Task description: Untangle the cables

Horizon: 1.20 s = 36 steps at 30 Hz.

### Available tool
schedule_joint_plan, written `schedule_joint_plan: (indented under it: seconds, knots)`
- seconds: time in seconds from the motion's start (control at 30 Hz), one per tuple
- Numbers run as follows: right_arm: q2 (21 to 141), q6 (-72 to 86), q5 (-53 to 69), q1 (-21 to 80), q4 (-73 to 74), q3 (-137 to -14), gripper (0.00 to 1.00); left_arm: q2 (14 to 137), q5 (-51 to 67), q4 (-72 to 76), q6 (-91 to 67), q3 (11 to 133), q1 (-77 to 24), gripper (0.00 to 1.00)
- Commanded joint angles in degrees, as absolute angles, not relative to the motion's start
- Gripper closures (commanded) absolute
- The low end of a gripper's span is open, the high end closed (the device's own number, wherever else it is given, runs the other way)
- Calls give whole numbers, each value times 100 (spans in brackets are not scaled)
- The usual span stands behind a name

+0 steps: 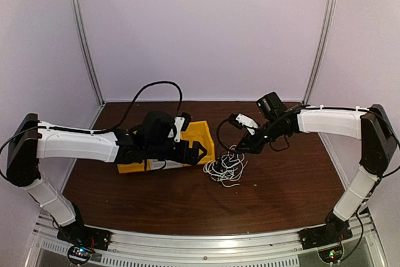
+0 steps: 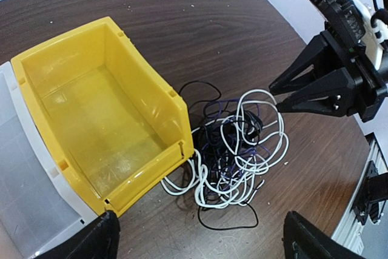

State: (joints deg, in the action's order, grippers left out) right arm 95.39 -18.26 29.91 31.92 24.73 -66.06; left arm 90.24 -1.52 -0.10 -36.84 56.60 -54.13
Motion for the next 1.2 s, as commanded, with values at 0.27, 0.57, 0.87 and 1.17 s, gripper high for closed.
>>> schedule_joint_plan:
  seconds: [0.27,0.57,0.87,1.17]
  knots:
    - [9902,-1757,3340,3234,2580,-7052,89,9178,-470,182,-3327,5792,-5438,4]
    - [9098,-1828,3757,3234,2812,-7051,100,9265,-369,765,-2778,5692,-5438,3]
    - [8056,-1805,4390,3249,3218,-7109,100,9206,336,3412,-1553,4826,-5824,8]
    - [7554,-1903,4716,3319,3363,-7118,100,10005,115,4216,-1241,5465,-6115,11]
